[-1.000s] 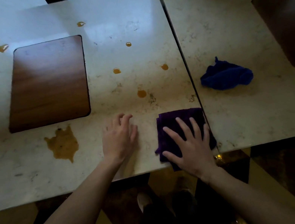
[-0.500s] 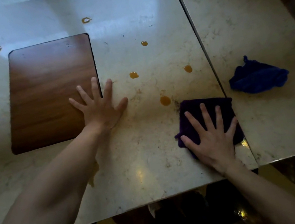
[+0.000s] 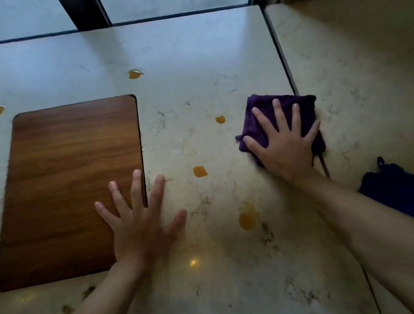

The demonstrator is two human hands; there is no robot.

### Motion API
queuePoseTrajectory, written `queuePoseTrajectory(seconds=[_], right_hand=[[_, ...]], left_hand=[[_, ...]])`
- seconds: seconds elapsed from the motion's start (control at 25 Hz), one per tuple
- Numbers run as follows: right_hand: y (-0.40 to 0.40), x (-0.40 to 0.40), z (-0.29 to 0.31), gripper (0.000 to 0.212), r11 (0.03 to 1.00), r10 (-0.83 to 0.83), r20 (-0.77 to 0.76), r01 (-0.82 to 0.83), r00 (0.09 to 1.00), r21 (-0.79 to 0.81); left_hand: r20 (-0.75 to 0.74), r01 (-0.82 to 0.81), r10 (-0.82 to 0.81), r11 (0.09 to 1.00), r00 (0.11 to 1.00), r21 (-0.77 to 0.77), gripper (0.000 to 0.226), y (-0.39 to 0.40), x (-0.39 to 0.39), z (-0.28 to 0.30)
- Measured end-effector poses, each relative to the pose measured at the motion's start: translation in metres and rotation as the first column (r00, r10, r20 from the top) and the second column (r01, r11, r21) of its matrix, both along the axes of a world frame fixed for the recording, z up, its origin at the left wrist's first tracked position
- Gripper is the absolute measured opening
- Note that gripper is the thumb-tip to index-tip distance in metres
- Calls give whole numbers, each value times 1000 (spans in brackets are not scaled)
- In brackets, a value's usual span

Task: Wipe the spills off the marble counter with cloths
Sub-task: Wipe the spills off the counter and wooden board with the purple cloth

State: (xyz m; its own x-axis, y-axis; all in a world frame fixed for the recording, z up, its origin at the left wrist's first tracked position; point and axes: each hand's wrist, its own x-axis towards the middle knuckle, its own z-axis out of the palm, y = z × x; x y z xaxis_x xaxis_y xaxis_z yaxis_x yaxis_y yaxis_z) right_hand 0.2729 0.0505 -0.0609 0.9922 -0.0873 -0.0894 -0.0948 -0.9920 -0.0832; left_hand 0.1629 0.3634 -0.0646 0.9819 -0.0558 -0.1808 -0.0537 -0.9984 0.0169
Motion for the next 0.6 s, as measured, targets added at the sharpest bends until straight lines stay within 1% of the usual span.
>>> queuePoseTrajectory(seconds=[0.08, 0.28, 0.36, 0.48, 0.6], right_hand=[[-1, 67, 4, 74, 999, 20, -80, -17, 997, 38], [3, 222, 12, 75, 993, 109, -106, -103, 988, 61], [6, 271, 13, 75, 990, 134, -105, -128, 985, 59], [20, 322, 10, 75, 983, 178, -75, -175, 981, 49], [33, 322, 5, 72, 961, 275, -31, -275, 961, 27]], left_hand=[[-23, -12, 12, 1000, 1000, -1, 90, 0, 3, 0], [-34, -30, 31, 999, 999, 20, 89, -2, 5, 5], [-9, -35, 35, 999, 999, 7, 89, -2, 6, 3], [28, -45, 44, 999, 999, 13, 88, -5, 7, 1], [41, -55, 54, 998, 998, 22, 88, -4, 11, 0]])
